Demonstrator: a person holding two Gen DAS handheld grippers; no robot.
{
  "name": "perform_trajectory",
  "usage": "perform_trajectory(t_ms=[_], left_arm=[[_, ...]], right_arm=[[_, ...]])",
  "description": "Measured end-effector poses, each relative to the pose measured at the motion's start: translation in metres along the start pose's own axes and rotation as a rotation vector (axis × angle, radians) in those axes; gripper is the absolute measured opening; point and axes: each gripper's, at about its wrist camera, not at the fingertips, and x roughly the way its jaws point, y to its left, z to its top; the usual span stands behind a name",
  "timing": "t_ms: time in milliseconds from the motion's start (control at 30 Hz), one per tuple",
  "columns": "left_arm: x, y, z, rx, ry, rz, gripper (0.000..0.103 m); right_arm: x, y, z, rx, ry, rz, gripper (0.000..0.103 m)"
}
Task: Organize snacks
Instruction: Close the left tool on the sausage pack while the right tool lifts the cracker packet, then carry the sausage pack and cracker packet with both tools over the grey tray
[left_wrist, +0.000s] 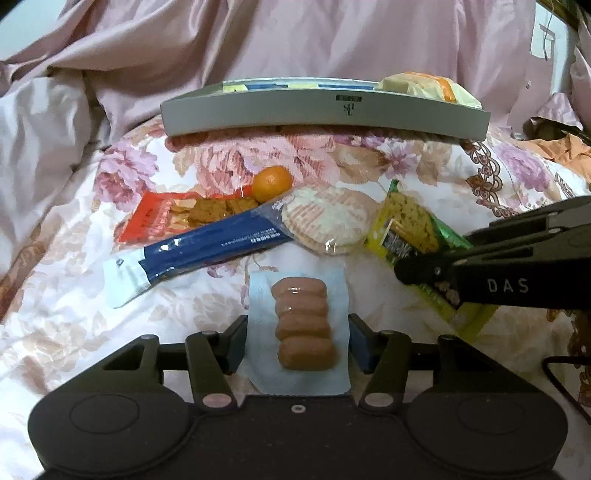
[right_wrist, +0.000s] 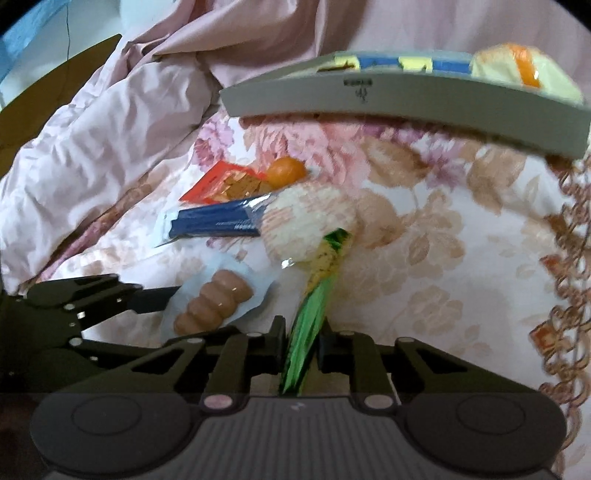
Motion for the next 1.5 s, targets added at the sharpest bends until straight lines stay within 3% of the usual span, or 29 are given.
perform_trajectory(t_ms=[333,700,1100,1300,1500], left_arm=[[-0.019,-0.009,-0.001,-0.004,-0.062,0.035,0.057],[-0.038,-0.010,0.024,-0.075,-0.193,0.085,0.057],[-0.036,-0.006,0.098,-0.085,-0.346,0.136,0.057],[-0.020,-0.002,0.140,-0.116,-0.400,0.160,0.057],[0.008,0.004,0.182,-0.167,-0.438,0.157,0.058]], right_arm=[[-0.012,0.011,0.001,-0.135,-0.095,-0.114,0.012],[-0.031,0.015,0.006,-0.167,-0.242,-0.191,0.012],[-0.059,0.010,0.022,-0.175,-0.506,-0.300,0.012],[-0.064,-0.001,0.047,-0.142,-0.648,-0.343,0.012],[-0.059,-0.010,0.082,-0.109,-0.757,-0.327,0.012]])
